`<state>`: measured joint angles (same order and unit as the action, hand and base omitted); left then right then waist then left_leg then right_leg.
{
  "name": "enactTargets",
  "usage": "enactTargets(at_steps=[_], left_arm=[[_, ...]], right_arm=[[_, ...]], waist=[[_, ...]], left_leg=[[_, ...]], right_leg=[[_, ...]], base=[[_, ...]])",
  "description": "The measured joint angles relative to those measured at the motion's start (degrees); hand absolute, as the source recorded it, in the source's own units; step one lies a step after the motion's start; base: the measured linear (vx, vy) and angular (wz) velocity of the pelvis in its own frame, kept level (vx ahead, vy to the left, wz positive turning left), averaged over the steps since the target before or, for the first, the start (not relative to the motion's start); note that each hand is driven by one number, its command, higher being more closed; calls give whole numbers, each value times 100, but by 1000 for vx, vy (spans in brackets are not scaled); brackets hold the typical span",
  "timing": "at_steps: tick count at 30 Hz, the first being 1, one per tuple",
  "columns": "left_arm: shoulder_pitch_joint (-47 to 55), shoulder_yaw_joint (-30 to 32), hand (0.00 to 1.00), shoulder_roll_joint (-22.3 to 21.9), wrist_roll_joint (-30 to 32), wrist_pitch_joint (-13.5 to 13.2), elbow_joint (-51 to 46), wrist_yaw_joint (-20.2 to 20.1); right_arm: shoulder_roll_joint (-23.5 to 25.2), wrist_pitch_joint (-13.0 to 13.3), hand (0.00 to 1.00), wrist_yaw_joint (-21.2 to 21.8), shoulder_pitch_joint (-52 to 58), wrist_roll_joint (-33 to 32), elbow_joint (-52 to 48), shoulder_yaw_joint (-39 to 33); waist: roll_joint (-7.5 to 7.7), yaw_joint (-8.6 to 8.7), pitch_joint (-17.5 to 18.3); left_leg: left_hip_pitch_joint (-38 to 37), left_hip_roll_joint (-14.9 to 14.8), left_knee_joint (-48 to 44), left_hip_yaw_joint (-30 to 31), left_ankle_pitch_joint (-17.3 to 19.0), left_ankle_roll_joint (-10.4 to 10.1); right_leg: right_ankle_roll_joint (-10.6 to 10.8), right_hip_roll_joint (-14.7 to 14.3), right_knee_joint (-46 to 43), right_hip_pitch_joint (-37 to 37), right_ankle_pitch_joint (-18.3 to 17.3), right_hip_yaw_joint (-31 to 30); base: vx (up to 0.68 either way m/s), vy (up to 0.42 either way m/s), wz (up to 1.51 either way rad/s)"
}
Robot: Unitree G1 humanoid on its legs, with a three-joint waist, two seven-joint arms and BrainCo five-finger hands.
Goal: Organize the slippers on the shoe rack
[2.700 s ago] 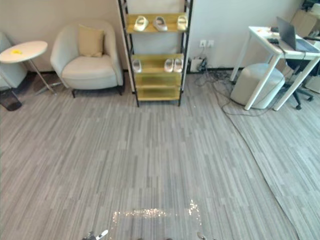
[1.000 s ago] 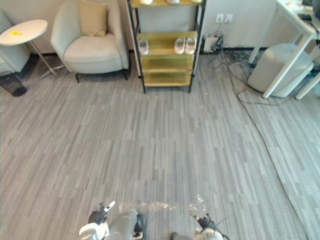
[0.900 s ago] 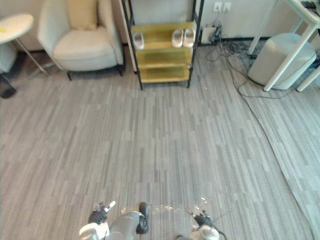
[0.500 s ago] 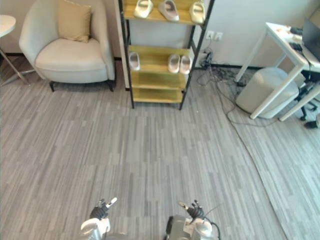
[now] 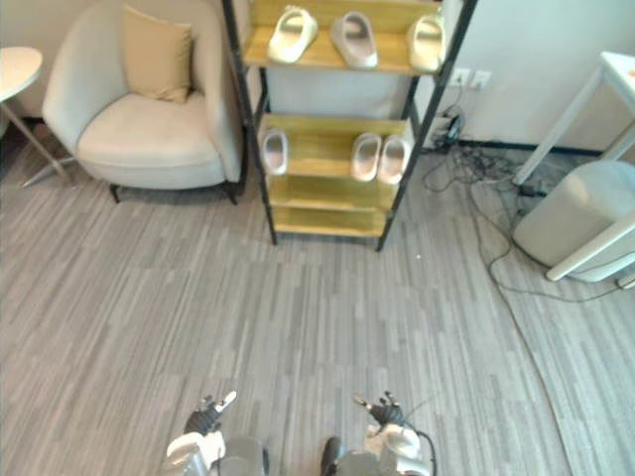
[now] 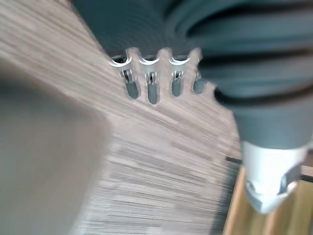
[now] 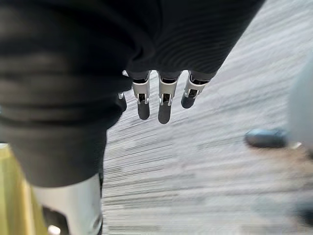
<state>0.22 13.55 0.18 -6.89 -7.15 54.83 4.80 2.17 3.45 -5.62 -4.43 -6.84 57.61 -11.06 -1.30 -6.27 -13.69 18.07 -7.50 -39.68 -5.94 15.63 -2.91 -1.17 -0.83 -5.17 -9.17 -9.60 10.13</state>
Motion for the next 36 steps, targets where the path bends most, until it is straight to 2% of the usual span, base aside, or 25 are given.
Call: enactTargets(at_steps=[1,2,3,4,5,8,10,11,12,14,16,17,20,22,23,24,25,26,27,28,29,30,32,35,36], left_arm=[[8,-1,0,-15,-1,0,13,0],[61,6,0,-97,-2,-1,48,0],[119,25,0,-106,-63,-11,67,3],[120,31,0,-29,-88,-24,63,7],[112,26,0,21,-88,-34,64,1],[117,57,0,48,-111,-13,89,-4],[128,11,0,45,-107,5,100,-6],[122,-82,0,86,-102,21,156,-9],[113,-186,0,156,-97,37,217,-10],[113,-227,0,180,-96,36,240,-5],[94,-226,0,191,-94,31,301,-6],[64,-227,0,179,-91,33,314,-8],[11,-226,0,99,-34,36,318,-6],[43,-206,0,104,13,38,322,-3],[53,-187,0,95,15,38,331,-4],[27,-132,0,7,18,30,422,-4],[24,-106,0,-18,21,26,436,-13],[44,-97,0,-151,73,29,443,-14],[85,-42,0,-216,88,28,431,-16],[74,0,0,-213,112,40,430,-19],[35,111,0,-204,117,48,416,-29],[39,107,0,-170,117,45,346,-34],[56,65,0,-114,113,40,245,-35],[49,-39,0,-60,107,24,154,-33],[39,-138,0,-58,104,25,152,-19]], right_arm=[[-15,0,0,1,30,2,3,-2],[-102,-6,0,-13,135,3,15,-13],[-168,-12,0,-12,174,2,69,-7],[-95,-24,0,-14,168,6,154,50],[-46,-23,0,-9,164,6,189,55],[20,-23,0,7,165,21,185,64],[23,-19,0,18,184,90,189,72],[21,-19,0,38,242,207,197,74],[12,-23,0,50,342,235,196,74],[-23,-6,0,53,432,238,27,59],[-27,1,0,53,461,239,37,49],[-28,5,0,54,442,239,38,34],[-51,2,0,53,310,239,28,0],[-49,0,0,51,312,239,22,-4],[-58,0,0,51,331,238,20,-13],[-147,-1,0,54,297,238,28,-52],[-156,-1,0,54,296,238,26,-69],[-189,0,0,59,276,238,85,-152],[-209,-6,0,57,266,235,87,-194],[-209,-8,0,57,268,233,91,-192],[-204,-14,0,51,282,223,99,-159],[-202,-18,0,38,284,222,100,-117],[-196,-15,0,15,279,198,177,-49],[-227,-32,0,-12,254,177,201,-57],[-227,-28,0,-13,231,176,197,-57]], waist=[[-27,0,9],[-169,-13,79],[-210,-61,108],[48,-86,164],[162,-99,208],[237,-245,250],[241,-281,259],[277,-257,276],[326,-197,305],[317,-73,319],[337,28,334],[330,45,333],[236,87,296],[271,108,296],[284,130,312],[130,155,368],[91,156,393],[-90,161,440],[-174,164,477],[-180,169,478],[-179,191,428],[-179,169,366],[-99,123,303],[-23,101,267],[-53,89,283]], left_leg=[[52,60,686,4,-155,0],[84,116,2025,-13,-935,-6],[-62,110,2186,-116,-1491,18],[-166,355,2234,-310,-1335,237],[-179,475,2206,-358,-1194,362],[-458,544,1896,-644,-790,639],[-801,552,1948,-714,-480,621],[-1093,629,2006,-676,-278,607],[-1353,722,2108,-609,-174,567],[-1899,769,2343,-506,-94,585],[-2279,703,2588,-381,-61,565],[-2430,666,2721,-296,-46,540],[-2698,402,2857,-119,83,318],[-3004,313,2871,28,264,26],[-3119,299,2889,125,320,-44],[-3276,92,2930,295,321,-67],[-3256,36,2909,352,292,-110],[-3250,-137,2731,508,279,-132],[-3074,-294,2266,607,255,-177],[-2920,-338,1884,697,237,-208],[-2316,-482,510,866,52,-371],[-1855,-629,-625,839,38,-402],[-1367,-691,-1292,564,135,-503],[-925,-525,-444,303,311,-455],[-813,-348,528,351,233,-358]], right_leg=[[62,30,33,-64,-63,-18],[237,57,58,-204,-274,-85],[303,86,50,-320,-397,-201],[304,314,59,-421,-504,-294],[266,446,53,-419,-469,-356],[386,651,-457,-433,-309,-652],[723,746,-1845,30,-315,-779],[1081,883,-3407,701,-175,-779],[1087,990,-4255,1089,-255,-676],[801,1150,-4505,1504,-544,-74],[556,1164,-3821,1690,-703,495],[526,1134,-3346,1879,-696,663],[363,741,-1442,2323,-2,635],[225,547,-539,2296,843,341],[147,569,-620,2239,1309,266],[67,450,-943,2208,1136,385],[26,418,-1039,2229,974,443],[-58,294,-1252,2208,668,594],[-179,179,-1324,2105,516,719],[-219,145,-1308,2033,441,767],[-279,26,-1137,1711,316,835],[-312,-107,-939,1358,259,857],[-361,-178,-674,855,221,852],[-354,-161,-356,482,224,758],[-295,-136,-238,381,211,672]], base=[[536,253,-21],[378,227,-25],[509,273,-24],[538,231,-21],[622,241,-12],[464,185,-29],[367,159,-33],[346,111,-3],[363,95,17],[384,44,41],[350,-18,47],[370,-92,46],[525,-176,32],[484,-244,38],[516,-318,50],[496,-316,44],[588,-366,46],[464,-300,35],[462,-302,31],[432,-300,31],[400,-254,28],[391,-231,18],[367,-167,-13],[308,-64,-23],[234,105,-33]])
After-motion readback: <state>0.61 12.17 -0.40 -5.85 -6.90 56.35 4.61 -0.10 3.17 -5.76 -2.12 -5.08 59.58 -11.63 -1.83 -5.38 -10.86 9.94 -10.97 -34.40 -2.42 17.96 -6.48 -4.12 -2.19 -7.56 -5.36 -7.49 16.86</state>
